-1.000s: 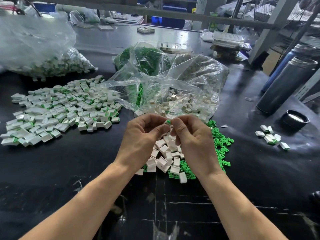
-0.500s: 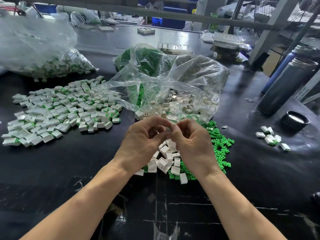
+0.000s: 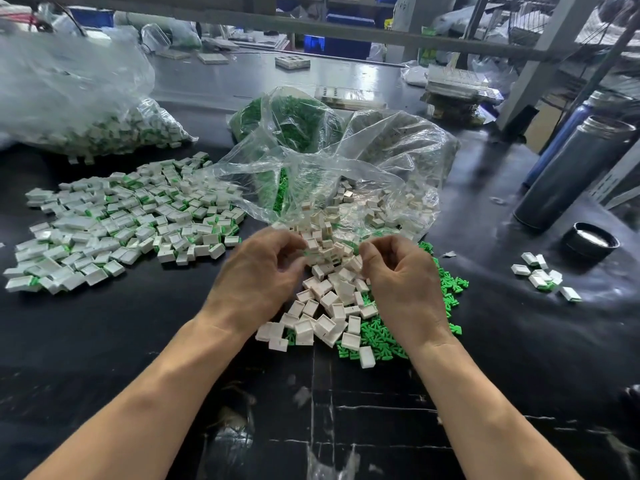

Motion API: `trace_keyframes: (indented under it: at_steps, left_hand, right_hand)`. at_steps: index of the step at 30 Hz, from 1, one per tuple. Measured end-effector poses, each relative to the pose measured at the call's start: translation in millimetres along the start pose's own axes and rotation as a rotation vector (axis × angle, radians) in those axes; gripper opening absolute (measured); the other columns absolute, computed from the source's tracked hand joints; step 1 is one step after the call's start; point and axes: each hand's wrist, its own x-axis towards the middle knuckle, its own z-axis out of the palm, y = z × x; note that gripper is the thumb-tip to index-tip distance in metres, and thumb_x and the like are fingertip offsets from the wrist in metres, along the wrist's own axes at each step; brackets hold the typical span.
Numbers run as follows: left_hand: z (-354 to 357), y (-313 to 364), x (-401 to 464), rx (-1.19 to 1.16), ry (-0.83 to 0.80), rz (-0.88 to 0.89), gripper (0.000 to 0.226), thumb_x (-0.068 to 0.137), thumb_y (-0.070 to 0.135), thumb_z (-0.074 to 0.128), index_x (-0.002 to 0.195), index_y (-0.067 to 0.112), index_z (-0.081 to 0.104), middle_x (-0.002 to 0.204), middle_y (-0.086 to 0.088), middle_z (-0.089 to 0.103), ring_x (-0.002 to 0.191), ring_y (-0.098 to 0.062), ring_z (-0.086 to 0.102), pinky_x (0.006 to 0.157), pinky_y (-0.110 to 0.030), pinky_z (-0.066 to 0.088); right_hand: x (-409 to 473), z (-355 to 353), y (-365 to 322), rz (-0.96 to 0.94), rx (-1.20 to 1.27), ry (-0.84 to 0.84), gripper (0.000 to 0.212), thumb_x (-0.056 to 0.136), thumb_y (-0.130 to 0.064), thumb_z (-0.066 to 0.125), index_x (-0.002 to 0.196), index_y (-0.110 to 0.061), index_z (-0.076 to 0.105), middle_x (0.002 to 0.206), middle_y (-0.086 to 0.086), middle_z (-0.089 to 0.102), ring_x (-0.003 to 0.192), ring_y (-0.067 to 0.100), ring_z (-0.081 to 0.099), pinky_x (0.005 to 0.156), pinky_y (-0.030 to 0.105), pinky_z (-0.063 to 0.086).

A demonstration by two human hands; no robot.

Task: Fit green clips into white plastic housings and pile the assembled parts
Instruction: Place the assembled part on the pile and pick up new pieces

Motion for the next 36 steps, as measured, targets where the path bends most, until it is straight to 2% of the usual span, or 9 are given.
trace_keyframes:
  at_steps: [1,4,6,12,16,20,24,29,36]
  left_hand:
    - [-4.1,-5.4,2.4,0.058,0.018,-0.040,0.020,0.093,0.024,0.072,0.111,0.029,0.067,0.096,0.018,0.058,0.084,0.000,0.060,0.082,-0.021,0.056]
    - [-16.6,-19.4,10.4,0.285,0.070,-0.179,0.020,0.094,0.026,0.072,0.114,0.024,0.072,0.110,0.003,0.063,0.105,-0.020,0.063,0.101,-0.043,0.052]
    - [-22.7,-26.8,14.0,0.403,0.091,-0.239,0.019,0.094,0.026,0.070,0.113,0.024,0.074,0.116,-0.003,0.065,0.113,-0.027,0.061,0.105,-0.045,0.046]
    - [-27.9,-34.4,17.3,0.553,0.144,-0.306,0.019,0.092,0.020,0.068,0.109,0.023,0.075,0.113,-0.007,0.070,0.112,-0.032,0.062,0.102,-0.044,0.044]
    - [-29.7,-38.9,17.5,0.565,0.188,-0.311,0.018,0.091,0.017,0.071,0.108,0.020,0.076,0.107,-0.013,0.065,0.107,-0.036,0.060,0.097,-0.047,0.045]
    - [-29.5,-37.3,17.3,0.446,0.205,-0.272,0.017,0.089,0.024,0.077,0.105,0.021,0.075,0.107,-0.009,0.066,0.104,-0.031,0.062,0.095,-0.043,0.047]
    - [-22.6,-22.0,14.0,0.108,0.032,-0.260,0.005,0.089,0.029,0.078,0.086,0.030,0.074,0.079,0.018,0.070,0.074,0.002,0.063,0.068,-0.020,0.045]
    - [-6.8,-11.6,7.3,-0.021,-0.196,-0.255,0.009,0.086,0.040,0.080,0.081,0.035,0.074,0.074,0.026,0.071,0.071,0.006,0.065,0.068,-0.020,0.046]
    - [2.2,-5.4,3.7,0.049,-0.211,-0.249,0.016,0.083,0.054,0.078,0.083,0.039,0.071,0.077,0.021,0.067,0.073,0.007,0.061,0.064,-0.019,0.042]
  right_hand:
    - [2.3,-4.1,0.8,0.003,-0.032,0.018,0.015,0.100,-0.035,0.065,0.089,-0.026,0.069,0.077,-0.009,0.070,0.069,0.003,0.065,0.060,0.017,0.048]
    - [10.8,-16.3,6.1,0.035,-0.177,0.013,0.018,0.101,-0.038,0.063,0.092,-0.023,0.070,0.082,-0.005,0.072,0.078,0.018,0.069,0.074,0.038,0.057]
    - [17.0,-24.9,10.7,0.071,-0.280,0.010,0.020,0.100,-0.039,0.064,0.091,-0.022,0.071,0.083,-0.004,0.072,0.083,0.023,0.069,0.080,0.044,0.057]
    - [33.2,-49.5,23.9,0.187,-0.452,-0.018,0.017,0.093,-0.035,0.073,0.077,-0.031,0.070,0.075,-0.015,0.066,0.085,0.021,0.068,0.083,0.038,0.056]
    - [35.9,-58.5,29.8,0.224,-0.436,-0.125,0.017,0.089,-0.032,0.079,0.073,-0.033,0.075,0.071,-0.016,0.068,0.074,0.010,0.064,0.077,0.033,0.055]
    - [35.0,-63.4,26.0,0.238,-0.422,-0.231,0.012,0.085,-0.034,0.084,0.075,-0.033,0.078,0.062,-0.014,0.066,0.063,0.007,0.059,0.064,0.024,0.048]
    - [29.6,-65.7,18.2,0.242,-0.316,-0.417,0.010,0.083,-0.031,0.087,0.075,-0.032,0.080,0.055,-0.011,0.053,0.050,0.005,0.042,0.045,0.015,0.035]
    - [25.5,-61.4,16.3,0.222,-0.420,-0.483,0.016,0.074,-0.034,0.093,0.077,-0.029,0.079,0.056,-0.016,0.057,0.054,0.000,0.049,0.057,0.020,0.038]
    - [24.4,-58.2,16.3,0.206,-0.443,-0.453,0.015,0.075,-0.032,0.092,0.076,-0.031,0.077,0.065,-0.013,0.062,0.058,0.000,0.054,0.058,0.020,0.041]
